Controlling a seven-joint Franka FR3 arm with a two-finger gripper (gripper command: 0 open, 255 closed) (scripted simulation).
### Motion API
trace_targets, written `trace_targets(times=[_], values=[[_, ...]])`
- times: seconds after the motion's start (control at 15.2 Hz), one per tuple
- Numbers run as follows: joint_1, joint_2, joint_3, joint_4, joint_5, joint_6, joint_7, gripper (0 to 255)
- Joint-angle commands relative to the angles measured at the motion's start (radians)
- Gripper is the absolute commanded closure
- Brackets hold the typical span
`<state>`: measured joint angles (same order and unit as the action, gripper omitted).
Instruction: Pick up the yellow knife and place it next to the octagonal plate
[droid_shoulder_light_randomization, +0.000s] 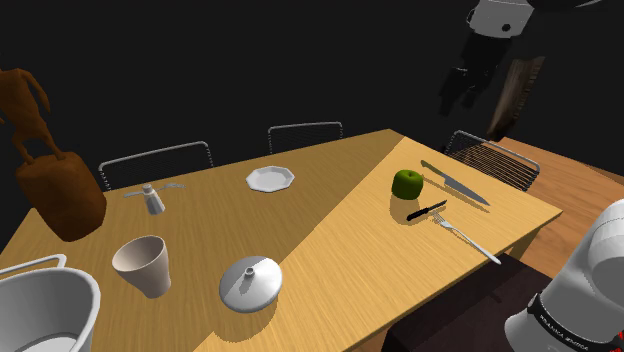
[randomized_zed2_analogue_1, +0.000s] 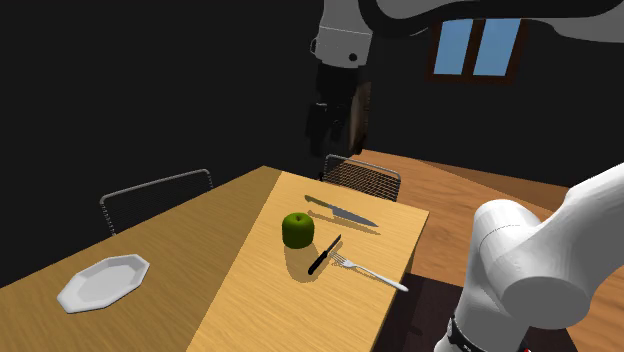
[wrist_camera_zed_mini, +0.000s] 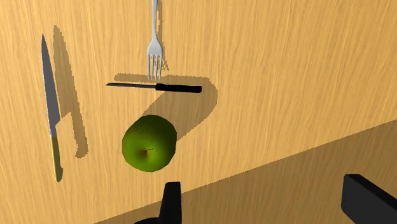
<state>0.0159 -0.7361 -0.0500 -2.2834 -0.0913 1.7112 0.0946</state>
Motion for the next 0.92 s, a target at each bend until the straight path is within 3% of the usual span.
trace_targets(times=[0.0,0.86], values=[[0.000,0.000,0.000,0.000,0.000,0.000,0.000,0],[-0.071,0.184,-0.232,-0.132,-0.078,0.287,-0.197,0]])
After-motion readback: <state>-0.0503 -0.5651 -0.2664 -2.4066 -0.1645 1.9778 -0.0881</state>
